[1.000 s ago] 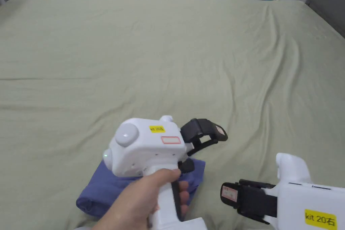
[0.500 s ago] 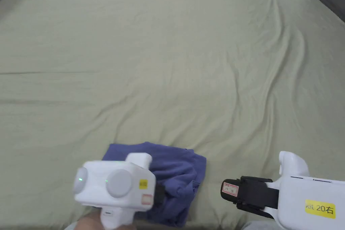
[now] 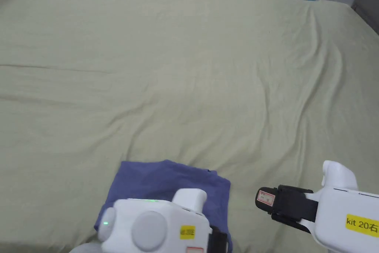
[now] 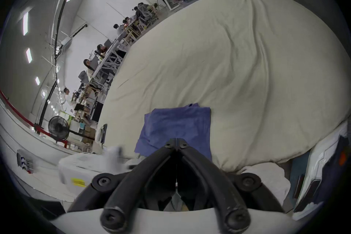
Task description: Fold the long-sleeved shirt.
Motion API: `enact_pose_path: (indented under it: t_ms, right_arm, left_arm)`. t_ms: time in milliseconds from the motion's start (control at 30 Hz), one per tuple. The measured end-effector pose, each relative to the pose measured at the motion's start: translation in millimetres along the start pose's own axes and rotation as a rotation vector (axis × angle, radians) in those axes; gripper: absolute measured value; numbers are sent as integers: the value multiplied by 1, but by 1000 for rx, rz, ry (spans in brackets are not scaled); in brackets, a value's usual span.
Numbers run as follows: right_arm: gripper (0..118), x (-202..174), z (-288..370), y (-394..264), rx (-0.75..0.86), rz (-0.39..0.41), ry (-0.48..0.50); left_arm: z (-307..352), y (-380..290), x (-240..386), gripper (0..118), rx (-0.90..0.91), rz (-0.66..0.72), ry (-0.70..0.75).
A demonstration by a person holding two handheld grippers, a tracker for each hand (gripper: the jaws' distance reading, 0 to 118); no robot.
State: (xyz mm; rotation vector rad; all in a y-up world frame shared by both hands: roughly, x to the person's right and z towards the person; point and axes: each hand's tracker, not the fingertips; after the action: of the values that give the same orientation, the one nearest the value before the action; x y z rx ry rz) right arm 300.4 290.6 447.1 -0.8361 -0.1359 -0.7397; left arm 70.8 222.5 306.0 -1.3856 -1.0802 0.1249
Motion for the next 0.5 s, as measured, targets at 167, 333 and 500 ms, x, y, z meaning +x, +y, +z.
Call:
enact_pose_path:
  t_ms: [167, 333, 500]
  right_arm:
    - [0, -24, -72, 14, -114, -26, -186]
    - [7, -31, -146, 4, -293, 5, -189]
    - [3, -11, -200, -32, -429, 114, -252]
  left_arm:
    - [100, 38, -59, 7, 225, 94, 136]
    - [131, 57, -126, 7, 270, 192, 262]
    - [124, 58, -152, 7, 246, 243, 248]
